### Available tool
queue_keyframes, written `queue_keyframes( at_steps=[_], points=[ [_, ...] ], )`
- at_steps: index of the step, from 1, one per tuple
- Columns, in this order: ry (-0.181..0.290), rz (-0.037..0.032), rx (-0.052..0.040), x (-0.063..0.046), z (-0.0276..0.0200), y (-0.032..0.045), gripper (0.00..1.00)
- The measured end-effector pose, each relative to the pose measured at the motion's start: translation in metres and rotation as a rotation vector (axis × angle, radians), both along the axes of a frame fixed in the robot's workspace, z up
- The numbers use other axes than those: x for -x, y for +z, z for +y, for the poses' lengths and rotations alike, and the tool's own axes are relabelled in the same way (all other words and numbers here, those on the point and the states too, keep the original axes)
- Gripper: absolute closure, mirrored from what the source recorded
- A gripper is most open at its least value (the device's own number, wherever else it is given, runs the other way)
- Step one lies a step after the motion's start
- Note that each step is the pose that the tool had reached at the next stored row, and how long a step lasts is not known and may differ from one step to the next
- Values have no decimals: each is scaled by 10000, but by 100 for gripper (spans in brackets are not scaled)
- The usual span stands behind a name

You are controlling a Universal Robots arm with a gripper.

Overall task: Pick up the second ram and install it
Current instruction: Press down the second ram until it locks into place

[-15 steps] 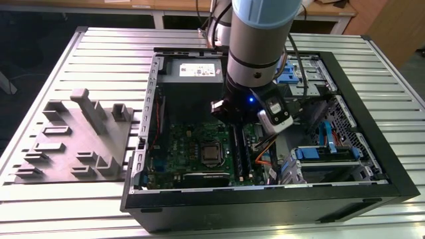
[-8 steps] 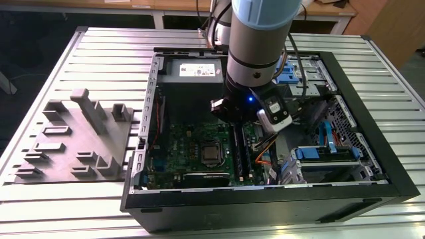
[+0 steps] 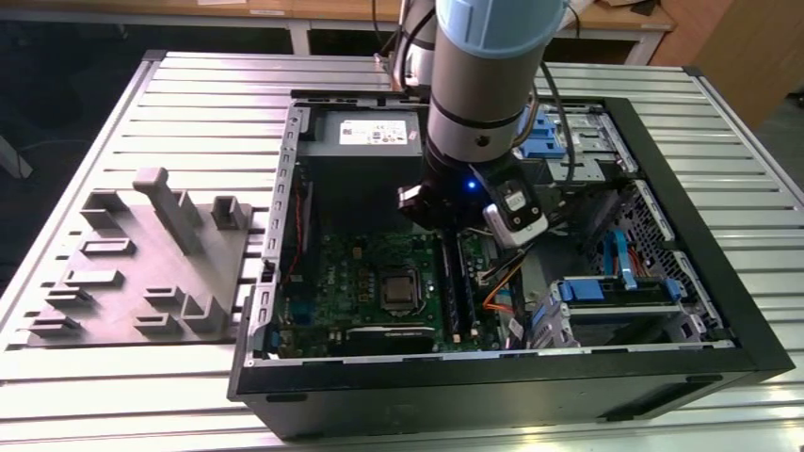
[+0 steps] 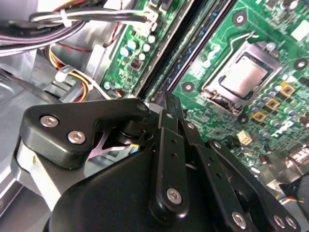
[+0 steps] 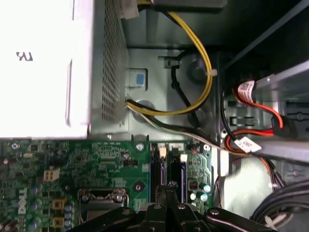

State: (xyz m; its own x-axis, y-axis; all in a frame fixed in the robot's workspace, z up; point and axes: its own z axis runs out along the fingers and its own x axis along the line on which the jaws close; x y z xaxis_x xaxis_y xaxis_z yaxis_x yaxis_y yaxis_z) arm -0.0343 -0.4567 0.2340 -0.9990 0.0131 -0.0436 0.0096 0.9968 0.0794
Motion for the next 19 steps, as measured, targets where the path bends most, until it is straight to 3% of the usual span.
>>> queue_keyframes(
  at_steps=[7,13,16,19],
  points=[
    [0,-1,-1,0,141,-72,90],
    [1,0,0,0,147,-94,90],
    [0,0,84,0,147,-124,90],
    [1,0,100,0,148,-133,90]
  ],
)
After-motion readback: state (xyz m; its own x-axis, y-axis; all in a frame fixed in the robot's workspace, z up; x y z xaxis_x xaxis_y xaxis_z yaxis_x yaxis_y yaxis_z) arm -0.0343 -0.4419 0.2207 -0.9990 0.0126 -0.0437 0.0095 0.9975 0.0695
